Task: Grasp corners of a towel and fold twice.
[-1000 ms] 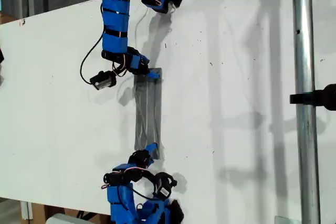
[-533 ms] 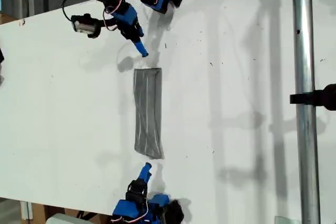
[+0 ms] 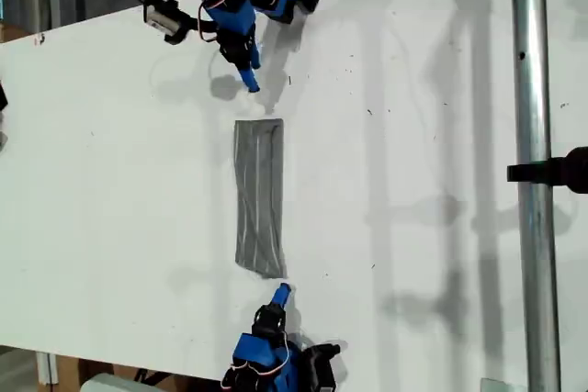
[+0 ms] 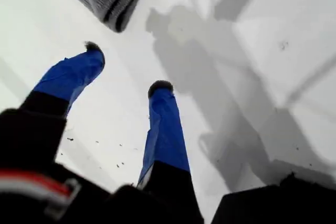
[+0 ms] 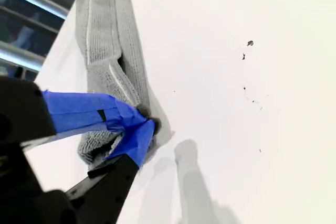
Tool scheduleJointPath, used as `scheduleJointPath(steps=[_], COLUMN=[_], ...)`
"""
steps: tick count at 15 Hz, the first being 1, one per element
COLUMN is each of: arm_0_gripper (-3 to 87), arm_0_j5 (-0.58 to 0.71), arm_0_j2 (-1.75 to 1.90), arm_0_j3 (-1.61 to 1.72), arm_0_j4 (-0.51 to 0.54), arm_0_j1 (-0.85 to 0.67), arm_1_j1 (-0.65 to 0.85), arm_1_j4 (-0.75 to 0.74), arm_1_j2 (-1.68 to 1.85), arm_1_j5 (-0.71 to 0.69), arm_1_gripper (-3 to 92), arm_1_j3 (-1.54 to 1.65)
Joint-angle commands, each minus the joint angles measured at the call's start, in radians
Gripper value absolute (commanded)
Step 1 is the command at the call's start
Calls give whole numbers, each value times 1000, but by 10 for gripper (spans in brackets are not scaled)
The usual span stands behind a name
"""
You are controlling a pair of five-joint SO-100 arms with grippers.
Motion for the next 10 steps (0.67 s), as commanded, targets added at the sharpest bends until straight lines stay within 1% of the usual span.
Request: scheduleJointPath(steps=[1, 3, 5, 7, 10], arm_0_gripper=[-29, -29, -29, -29, -29], arm_0_j5=[18, 15, 17, 14, 17], arm_0_j2=[9, 9, 9, 9, 9], arm_0_j3=[3, 9, 11, 12, 14], arm_0_j4=[-23, -26, -26, -25, -26], arm_0_j1=[-14, -14, -11, -9, -11], arm_1_j1=[17, 17, 25, 35, 28], arm_1_j4=[-232, -410, -515, -565, -575], arm_1_j2=[-213, -463, -681, -833, -1045], arm_1_j5=[-110, -140, -138, -118, -67], arm_1_gripper=[383, 374, 387, 370, 362], arm_1_j3=[-87, -155, -213, -264, -371])
